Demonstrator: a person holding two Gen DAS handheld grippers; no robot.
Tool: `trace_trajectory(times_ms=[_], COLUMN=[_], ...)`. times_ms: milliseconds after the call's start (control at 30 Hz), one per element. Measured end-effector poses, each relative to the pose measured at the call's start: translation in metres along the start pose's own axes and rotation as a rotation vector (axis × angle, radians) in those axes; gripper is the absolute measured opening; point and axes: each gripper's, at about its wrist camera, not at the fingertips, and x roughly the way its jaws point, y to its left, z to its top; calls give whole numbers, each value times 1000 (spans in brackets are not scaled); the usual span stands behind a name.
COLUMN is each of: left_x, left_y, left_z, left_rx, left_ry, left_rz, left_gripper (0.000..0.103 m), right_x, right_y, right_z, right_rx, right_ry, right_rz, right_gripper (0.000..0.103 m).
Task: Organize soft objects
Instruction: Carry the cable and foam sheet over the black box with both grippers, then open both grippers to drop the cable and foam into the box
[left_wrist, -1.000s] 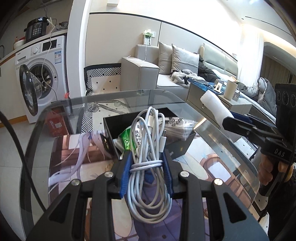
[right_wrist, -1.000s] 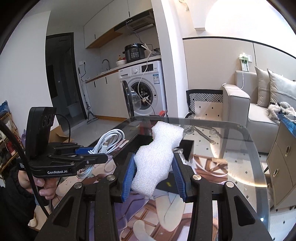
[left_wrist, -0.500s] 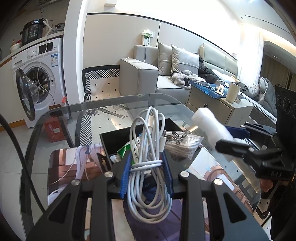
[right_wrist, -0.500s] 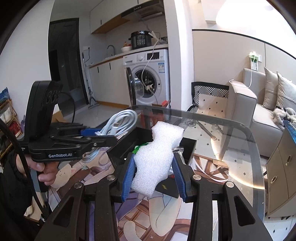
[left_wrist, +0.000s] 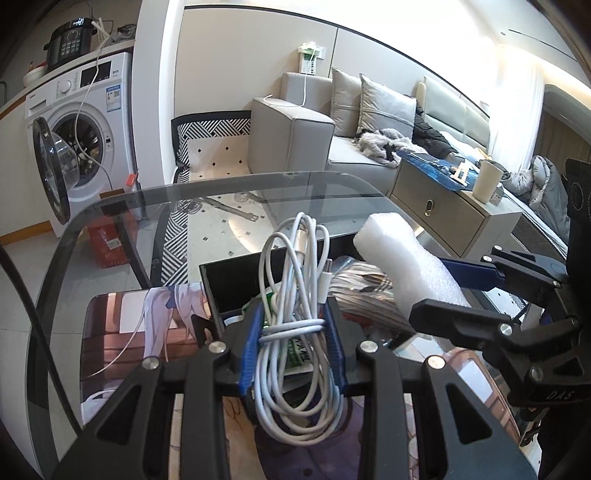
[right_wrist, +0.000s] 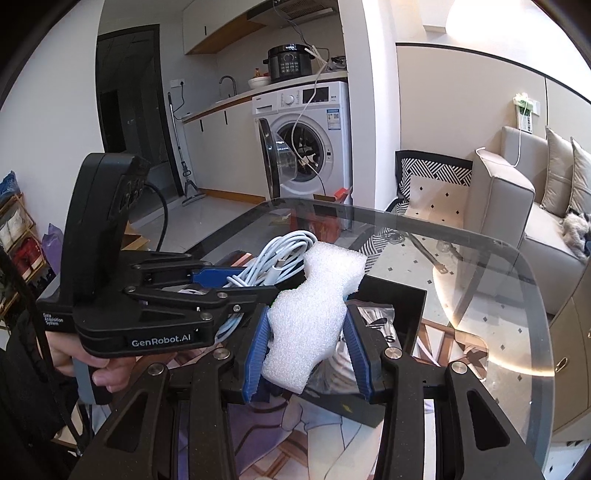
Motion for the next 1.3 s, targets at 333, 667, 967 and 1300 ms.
trace_trajectory(times_ms=[333,667,967,1300], left_x=[14,26,31,10], left_y=[8,7,6,2], left_z=[4,7,6,-1], left_rx=[-18,-14,-16,21], left_ry=[1,6,11,-11], left_rz=[0,-13,-19,-29], left_gripper=[31,31,31,53], right_x=[20,30,39,12], right_y=[-9,-15,-19,-20], right_z=[1,6,5,0], right_rx=[-1,1,0,-22], right_ry=[18,26,49,-1], right_rz=[6,4,3,-55], right_gripper=[41,41,43,72])
